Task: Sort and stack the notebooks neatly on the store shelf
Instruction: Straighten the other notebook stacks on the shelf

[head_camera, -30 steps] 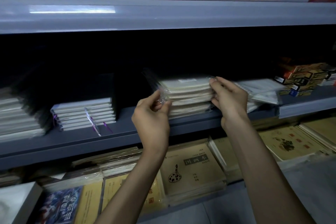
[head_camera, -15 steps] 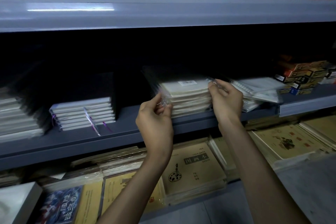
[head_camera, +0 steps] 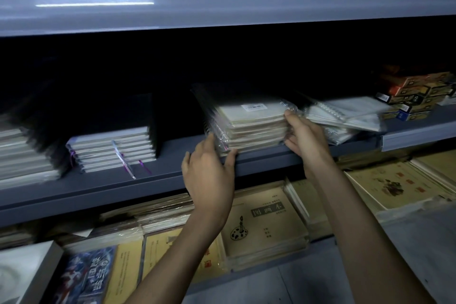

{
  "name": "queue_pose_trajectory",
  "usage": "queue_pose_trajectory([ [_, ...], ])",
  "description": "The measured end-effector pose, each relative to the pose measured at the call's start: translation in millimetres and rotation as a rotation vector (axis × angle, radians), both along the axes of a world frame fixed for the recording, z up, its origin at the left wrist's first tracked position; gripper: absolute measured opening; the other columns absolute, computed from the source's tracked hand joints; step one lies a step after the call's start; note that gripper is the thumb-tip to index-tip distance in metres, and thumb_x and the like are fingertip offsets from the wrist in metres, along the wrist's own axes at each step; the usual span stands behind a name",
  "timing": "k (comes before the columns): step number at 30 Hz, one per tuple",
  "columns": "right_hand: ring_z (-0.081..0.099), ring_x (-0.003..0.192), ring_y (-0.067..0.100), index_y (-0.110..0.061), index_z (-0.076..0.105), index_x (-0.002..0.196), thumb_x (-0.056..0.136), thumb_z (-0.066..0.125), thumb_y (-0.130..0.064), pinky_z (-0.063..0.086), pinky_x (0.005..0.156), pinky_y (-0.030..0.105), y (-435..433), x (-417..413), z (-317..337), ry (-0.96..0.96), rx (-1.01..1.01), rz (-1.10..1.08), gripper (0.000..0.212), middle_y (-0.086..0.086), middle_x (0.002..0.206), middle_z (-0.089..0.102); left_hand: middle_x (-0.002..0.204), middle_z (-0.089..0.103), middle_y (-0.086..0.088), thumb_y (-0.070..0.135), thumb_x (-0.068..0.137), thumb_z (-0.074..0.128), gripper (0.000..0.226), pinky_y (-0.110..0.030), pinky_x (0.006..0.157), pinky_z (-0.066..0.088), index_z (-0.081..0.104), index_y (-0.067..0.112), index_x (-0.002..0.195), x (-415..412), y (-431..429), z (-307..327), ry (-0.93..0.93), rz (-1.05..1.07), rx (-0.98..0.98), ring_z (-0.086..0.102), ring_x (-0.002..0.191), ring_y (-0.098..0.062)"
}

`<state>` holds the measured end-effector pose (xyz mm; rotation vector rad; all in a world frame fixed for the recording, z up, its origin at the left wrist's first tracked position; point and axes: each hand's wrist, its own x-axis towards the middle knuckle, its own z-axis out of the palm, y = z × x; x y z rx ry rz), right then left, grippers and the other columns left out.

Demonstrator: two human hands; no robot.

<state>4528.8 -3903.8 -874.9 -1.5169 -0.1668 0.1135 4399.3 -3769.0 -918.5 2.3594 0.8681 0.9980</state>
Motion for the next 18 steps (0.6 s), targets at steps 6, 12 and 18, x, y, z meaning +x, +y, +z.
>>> queue_pose_trajectory([
  [6,0.071,0.088,0.013,-0.018,0.071,0.082,0.098,0.066,-0.034,0.057,0.092,0.028,3,-4,-4,0.044,0.07,0.018,0.024,0.001,0.088,0.073,0.07,0.061,0.01,0.048,0.094,0.074,0.033,-0.051,0.097,0.052,0.075,0.022,0.114,4,2,-5,-0.15,0.022,-0.132,0.055,0.073,-0.008],
  [12,0.06,0.08,0.018,0.004,0.063,0.091,0.092,0.063,-0.049,0.051,0.104,0.053,5,-6,-8,-0.065,-0.029,0.033,0.053,0.002,0.077,0.059,0.098,0.079,-0.002,0.05,0.091,0.076,0.045,-0.049,0.086,0.057,0.073,0.029,0.132,7,8,-14,-0.258,0.0,-0.261,0.07,0.1,-0.028],
  [18,0.059,0.08,0.016,-0.022,0.056,0.071,0.09,0.055,-0.045,0.046,0.087,0.039,7,-13,-10,-0.124,-0.134,0.082,0.03,-0.009,0.073,0.06,0.095,0.079,0.0,0.047,0.099,0.068,0.037,-0.045,0.088,0.055,0.072,0.029,0.131,8,3,-14,-0.261,0.046,-0.266,0.069,0.104,-0.03],
])
